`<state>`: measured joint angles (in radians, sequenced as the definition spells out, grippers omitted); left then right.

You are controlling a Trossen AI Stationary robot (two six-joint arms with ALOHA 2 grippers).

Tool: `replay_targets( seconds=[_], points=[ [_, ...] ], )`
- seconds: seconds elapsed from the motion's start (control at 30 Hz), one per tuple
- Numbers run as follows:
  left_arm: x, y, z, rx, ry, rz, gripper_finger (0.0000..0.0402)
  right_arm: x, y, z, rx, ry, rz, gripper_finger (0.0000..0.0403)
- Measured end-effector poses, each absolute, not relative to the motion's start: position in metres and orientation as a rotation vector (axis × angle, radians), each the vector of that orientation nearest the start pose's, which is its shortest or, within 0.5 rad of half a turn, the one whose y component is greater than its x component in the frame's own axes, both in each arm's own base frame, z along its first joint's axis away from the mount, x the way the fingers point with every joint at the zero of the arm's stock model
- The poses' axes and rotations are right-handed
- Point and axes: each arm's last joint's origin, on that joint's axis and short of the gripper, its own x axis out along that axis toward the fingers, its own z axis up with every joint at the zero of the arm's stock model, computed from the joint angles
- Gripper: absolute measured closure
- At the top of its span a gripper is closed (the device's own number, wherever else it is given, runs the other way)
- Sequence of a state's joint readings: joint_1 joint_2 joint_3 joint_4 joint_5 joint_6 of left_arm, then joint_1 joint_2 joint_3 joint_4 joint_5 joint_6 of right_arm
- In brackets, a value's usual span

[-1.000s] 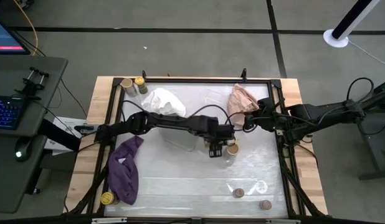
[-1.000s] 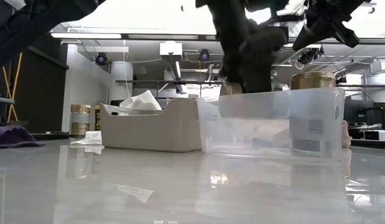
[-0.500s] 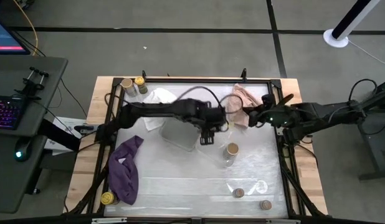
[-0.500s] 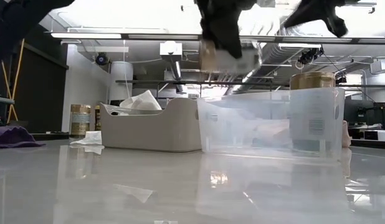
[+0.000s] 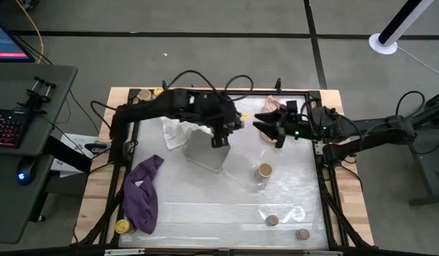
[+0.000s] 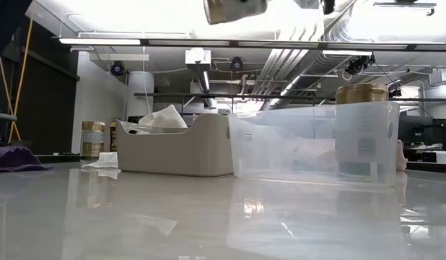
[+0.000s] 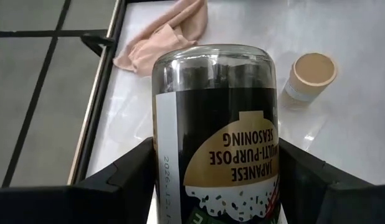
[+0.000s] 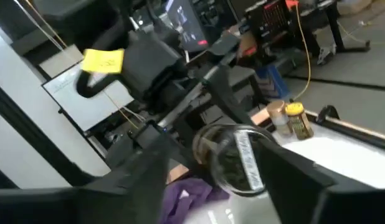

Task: Sort spices by type
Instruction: Put the right gold seasoning bottle into the bottom transparent bin

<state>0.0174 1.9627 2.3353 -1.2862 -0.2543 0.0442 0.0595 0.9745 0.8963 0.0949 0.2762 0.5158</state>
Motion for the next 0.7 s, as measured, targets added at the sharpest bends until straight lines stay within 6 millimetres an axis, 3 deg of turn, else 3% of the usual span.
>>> replay_targets(
  seconds=[0.13, 0.27, 0.5, 0.6, 0.7],
  points=[
    [0.366, 0.003, 0.433, 0.149, 0.863, 0.256, 0.0166, 0.220, 0.001, 0.363, 0.521, -0.073, -0.205, 0.0109],
    [0.336, -0.011, 0.428, 0.115, 0.736, 0.309, 0.0166, 0.216, 0.001, 0.366, 0.525, -0.082, -0.176, 0.0093],
    [0.248, -0.020, 0.358, -0.199, 0.322, 0.417, 0.0166, 0.212, 0.001, 0.370, 0.527, -0.101, -0.165, 0.0092],
    [0.234, -0.016, 0.336, -0.309, 0.189, 0.376, 0.0166, 0.221, 0.001, 0.366, 0.518, -0.090, -0.159, 0.0091],
    [0.236, -0.012, 0.330, -0.319, 0.234, 0.364, 0.0166, 0.237, 0.003, 0.355, 0.503, -0.040, -0.141, 0.0091]
  ],
)
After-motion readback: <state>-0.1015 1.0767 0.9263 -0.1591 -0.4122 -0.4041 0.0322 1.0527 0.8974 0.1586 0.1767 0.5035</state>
